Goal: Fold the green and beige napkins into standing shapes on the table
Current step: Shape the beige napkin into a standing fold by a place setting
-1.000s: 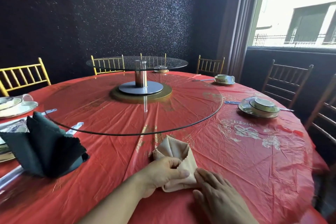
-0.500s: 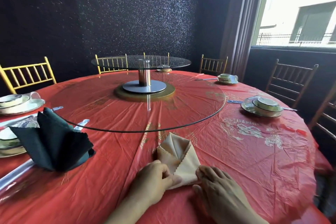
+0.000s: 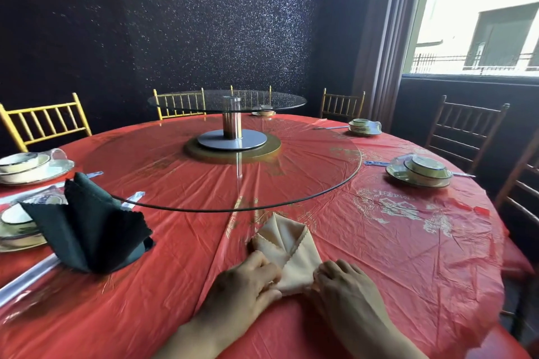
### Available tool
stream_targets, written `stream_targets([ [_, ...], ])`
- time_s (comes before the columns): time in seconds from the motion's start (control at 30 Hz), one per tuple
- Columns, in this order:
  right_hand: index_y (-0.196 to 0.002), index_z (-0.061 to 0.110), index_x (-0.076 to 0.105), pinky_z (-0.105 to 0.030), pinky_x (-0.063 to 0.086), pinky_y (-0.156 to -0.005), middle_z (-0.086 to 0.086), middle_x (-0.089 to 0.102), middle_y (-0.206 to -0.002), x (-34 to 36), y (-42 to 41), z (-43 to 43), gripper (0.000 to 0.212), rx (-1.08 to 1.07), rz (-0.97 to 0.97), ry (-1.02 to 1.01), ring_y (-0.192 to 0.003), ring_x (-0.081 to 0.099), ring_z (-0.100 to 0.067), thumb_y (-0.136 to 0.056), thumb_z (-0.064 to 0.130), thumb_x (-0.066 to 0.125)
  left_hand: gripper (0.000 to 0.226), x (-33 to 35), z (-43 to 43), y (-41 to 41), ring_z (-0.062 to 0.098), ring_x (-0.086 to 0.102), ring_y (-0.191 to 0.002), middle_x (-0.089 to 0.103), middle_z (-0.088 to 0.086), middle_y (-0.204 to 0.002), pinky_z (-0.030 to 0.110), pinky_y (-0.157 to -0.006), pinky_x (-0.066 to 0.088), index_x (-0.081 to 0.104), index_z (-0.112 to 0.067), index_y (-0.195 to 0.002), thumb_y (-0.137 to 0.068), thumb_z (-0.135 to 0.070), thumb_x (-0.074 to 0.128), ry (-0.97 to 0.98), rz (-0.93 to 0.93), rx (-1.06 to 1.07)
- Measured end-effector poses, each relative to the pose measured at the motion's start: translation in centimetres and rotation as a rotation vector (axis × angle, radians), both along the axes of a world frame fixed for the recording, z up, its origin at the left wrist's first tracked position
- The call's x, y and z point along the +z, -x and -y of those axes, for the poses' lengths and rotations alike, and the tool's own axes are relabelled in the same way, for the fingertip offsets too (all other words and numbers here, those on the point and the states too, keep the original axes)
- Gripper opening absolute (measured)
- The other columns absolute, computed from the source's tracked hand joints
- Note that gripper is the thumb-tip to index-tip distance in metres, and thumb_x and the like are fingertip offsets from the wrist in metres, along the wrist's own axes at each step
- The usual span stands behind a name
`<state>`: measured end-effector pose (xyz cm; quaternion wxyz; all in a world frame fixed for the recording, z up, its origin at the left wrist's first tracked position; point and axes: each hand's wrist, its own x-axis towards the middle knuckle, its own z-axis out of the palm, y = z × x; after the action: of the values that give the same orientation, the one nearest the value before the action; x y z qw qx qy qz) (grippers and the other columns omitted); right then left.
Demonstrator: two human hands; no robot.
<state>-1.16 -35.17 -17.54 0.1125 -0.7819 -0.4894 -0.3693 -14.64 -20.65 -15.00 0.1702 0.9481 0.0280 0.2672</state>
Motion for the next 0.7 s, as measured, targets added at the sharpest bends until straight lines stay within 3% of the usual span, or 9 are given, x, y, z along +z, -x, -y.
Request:
stream_targets([
  [0.13, -0.05, 0.022, 0.058, -0.017, 0.046, -0.049, 0.009, 0.057, -0.055, 0.0, -0.2, 0.1, 0.037, 0.021, -0.044, 0.013, -0.052, 0.058, -0.011, -0.071, 0.047, 0.041, 0.037, -0.1, 0.1, 0.0, -0.002, 0.053, -0.058, 0.047, -0.015, -0.074, 0.007, -0.059, 0.036, 0.047, -0.028, -0.076, -0.061, -0.022, 0.081, -0.131, 0.014, 0.018],
  [0.33, -0.048, 0.024, 0.056, -0.019, 0.045, -0.047, 0.008, 0.055, -0.053, 0.2, -0.2, 0.1, 0.029, 0.029, -0.061, 0.028, -0.049, 0.056, -0.01, -0.07, 0.038, 0.043, 0.061, -0.9, 0.5, -1.5, 0.004, 0.048, -0.043, 0.046, -0.01, -0.061, 0.018, -0.035, 0.04, 0.036, -0.026, -0.073, -0.04, -0.009, 0.084, -0.342, 0.012, 0.08],
  [0.5, -0.045, 0.023, 0.054, -0.021, 0.042, -0.048, 0.01, 0.053, -0.049, 0.6, -0.2, -0.1, 0.029, 0.016, -0.077, 0.065, -0.047, 0.054, -0.009, -0.068, 0.037, 0.043, 0.039, -0.4, -0.6, -0.5, 0.001, 0.055, -0.053, 0.05, -0.011, -0.069, 0.015, -0.044, 0.045, 0.047, -0.029, -0.083, -0.062, -0.029, 0.08, -0.297, 0.019, -0.04],
  [0.6, -0.044, 0.023, 0.053, -0.02, 0.034, -0.052, 0.009, 0.052, -0.048, 1.0, 0.0, 0.0, 0.022, 0.036, -0.061, 0.095, -0.046, 0.052, -0.009, -0.062, 0.036, 0.059, 0.019, -0.4, -0.7, -0.2, 0.004, 0.048, -0.053, 0.044, -0.01, -0.067, 0.019, -0.043, 0.043, 0.039, -0.024, -0.071, -0.076, -0.026, 0.057, -0.379, 0.037, -0.01],
  [0.7, -0.047, 0.024, 0.054, -0.021, 0.033, -0.057, 0.01, 0.052, -0.05, 0.9, 0.0, 0.2, 0.022, 0.065, -0.077, 0.127, -0.047, 0.052, -0.009, -0.063, 0.036, 0.06, 0.019, -0.2, -0.2, -0.3, 0.003, 0.051, -0.058, 0.048, -0.013, -0.067, 0.018, -0.051, 0.045, 0.049, -0.027, -0.063, -0.075, -0.041, 0.045, -0.382, -0.051, 0.037],
])
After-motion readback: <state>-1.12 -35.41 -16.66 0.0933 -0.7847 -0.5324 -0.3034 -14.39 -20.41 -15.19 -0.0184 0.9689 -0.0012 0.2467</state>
